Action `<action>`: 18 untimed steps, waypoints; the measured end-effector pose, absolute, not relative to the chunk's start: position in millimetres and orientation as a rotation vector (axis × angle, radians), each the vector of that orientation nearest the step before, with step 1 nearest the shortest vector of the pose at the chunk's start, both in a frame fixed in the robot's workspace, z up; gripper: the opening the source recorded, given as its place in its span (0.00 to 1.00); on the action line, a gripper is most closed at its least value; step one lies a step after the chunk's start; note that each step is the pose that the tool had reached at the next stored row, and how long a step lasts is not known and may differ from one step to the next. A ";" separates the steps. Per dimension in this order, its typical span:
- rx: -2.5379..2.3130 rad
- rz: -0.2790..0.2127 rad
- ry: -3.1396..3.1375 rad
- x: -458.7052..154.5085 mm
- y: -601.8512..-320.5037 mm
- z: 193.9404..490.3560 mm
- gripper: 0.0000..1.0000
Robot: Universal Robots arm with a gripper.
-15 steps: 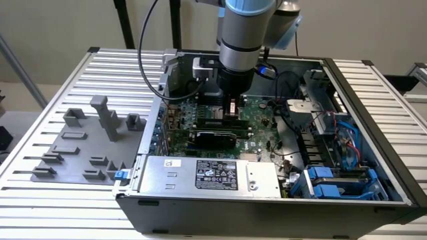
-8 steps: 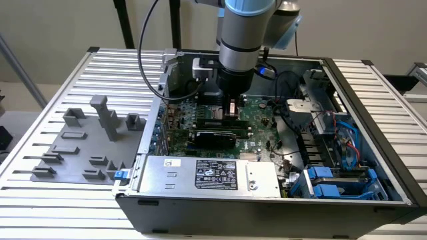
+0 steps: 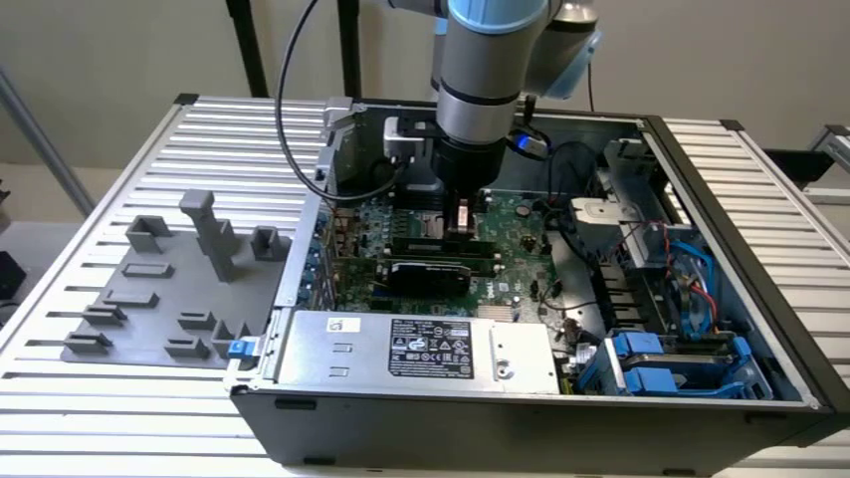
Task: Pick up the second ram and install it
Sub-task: 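Insert the second ram into the second slot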
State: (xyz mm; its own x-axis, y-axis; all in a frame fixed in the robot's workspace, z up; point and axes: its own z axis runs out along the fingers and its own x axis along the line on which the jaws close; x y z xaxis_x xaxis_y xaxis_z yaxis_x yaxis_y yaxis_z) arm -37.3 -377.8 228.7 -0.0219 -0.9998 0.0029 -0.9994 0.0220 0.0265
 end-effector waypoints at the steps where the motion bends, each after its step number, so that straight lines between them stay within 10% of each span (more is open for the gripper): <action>1: 2.182 -0.026 -2.231 -37.3 -377.6 228.6 0.00; 18: 2.182 -0.025 -2.230 -37.2 -376.2 225.9 0.00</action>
